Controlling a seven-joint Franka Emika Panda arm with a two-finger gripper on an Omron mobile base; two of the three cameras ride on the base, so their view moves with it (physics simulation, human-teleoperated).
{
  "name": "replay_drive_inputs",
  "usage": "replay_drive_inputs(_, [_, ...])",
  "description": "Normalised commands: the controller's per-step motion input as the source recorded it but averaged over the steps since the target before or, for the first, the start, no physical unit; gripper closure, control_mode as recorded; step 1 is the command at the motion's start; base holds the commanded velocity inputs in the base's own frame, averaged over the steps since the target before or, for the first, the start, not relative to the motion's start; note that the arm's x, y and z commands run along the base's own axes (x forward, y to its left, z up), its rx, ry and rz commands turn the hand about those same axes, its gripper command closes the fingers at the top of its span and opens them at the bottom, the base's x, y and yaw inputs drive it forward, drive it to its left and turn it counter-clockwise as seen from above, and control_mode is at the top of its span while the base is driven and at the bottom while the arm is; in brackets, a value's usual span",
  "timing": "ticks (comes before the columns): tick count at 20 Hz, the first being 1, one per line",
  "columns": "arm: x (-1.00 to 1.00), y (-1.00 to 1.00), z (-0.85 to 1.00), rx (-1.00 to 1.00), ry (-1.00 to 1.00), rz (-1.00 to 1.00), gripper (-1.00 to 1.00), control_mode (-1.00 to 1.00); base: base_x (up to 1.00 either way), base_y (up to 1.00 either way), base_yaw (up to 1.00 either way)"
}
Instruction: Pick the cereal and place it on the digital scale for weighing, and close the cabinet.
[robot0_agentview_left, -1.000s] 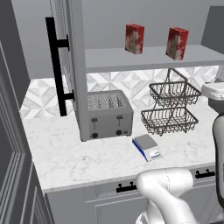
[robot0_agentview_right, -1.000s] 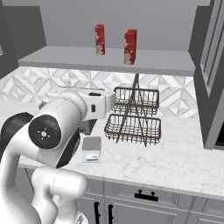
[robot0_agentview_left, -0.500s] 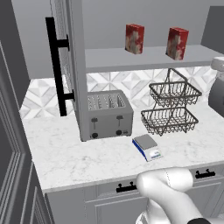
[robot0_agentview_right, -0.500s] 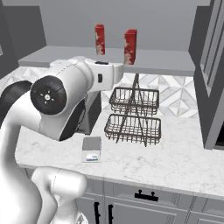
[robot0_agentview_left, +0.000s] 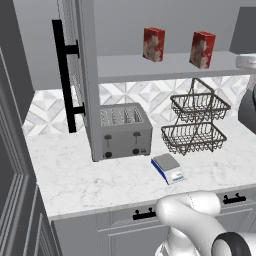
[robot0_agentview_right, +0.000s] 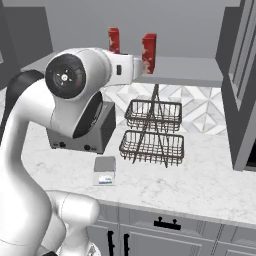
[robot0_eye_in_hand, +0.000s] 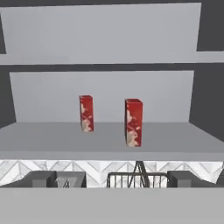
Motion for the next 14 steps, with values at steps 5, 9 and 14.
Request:
replay_drive_inputs(5, [0.59,0.0,-0.38,0.01,-0.13,0.0,-1.0,-1.0,0.0,0.0,0.0])
replay_drive_inputs(9, [0.36,0.0,-0.09,0.0,-0.04,0.0,-1.0,-1.0,0.0,0.0,0.0])
replay_drive_inputs(14, [0.28,0.0,0.02,0.0,0.05,0.0,-1.0,-1.0,0.0,0.0,0.0])
